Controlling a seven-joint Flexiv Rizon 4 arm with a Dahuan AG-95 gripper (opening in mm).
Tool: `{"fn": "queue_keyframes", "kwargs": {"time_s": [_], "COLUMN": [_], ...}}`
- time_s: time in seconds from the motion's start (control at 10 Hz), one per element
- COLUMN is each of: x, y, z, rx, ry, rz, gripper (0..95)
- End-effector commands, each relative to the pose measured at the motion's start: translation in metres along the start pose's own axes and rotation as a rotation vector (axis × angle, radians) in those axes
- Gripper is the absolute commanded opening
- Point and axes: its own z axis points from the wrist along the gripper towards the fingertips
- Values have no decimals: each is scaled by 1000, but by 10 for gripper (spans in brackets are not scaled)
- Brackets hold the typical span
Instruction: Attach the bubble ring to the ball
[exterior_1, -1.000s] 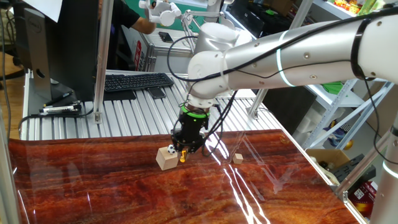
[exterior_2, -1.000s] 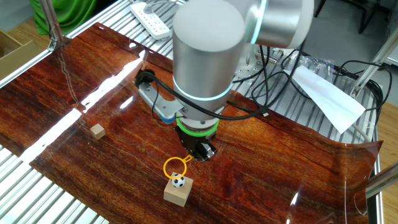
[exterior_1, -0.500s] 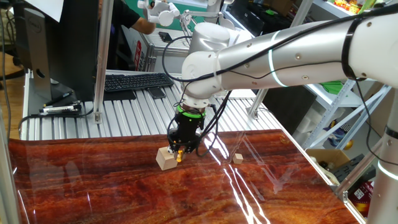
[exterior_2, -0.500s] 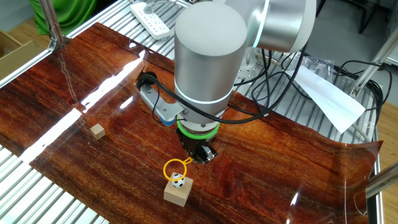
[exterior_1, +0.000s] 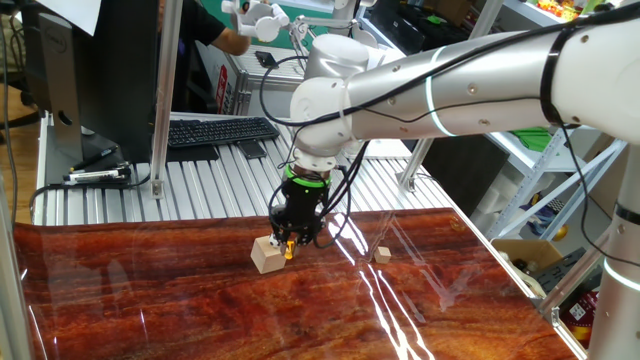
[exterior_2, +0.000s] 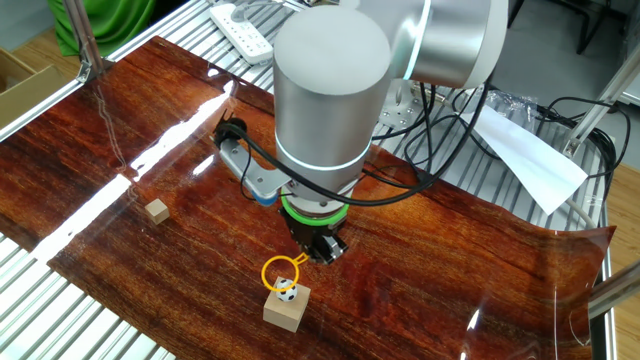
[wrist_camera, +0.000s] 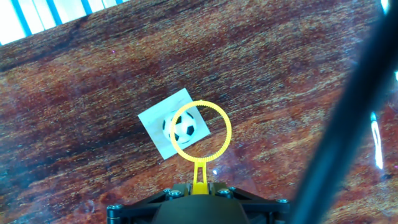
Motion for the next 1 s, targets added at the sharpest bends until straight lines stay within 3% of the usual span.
{"fn": "queue_keyframes", "kwargs": {"time_s": [0.1, 0.5, 1.0], "x": [-1, -1, -1], "y": [0, 0, 0], "z": [0, 0, 0], "rx": [26, 10, -4], "ry": [1, -1, -40], "rz": [-35, -78, -159], "gripper": [0, 0, 0]}}
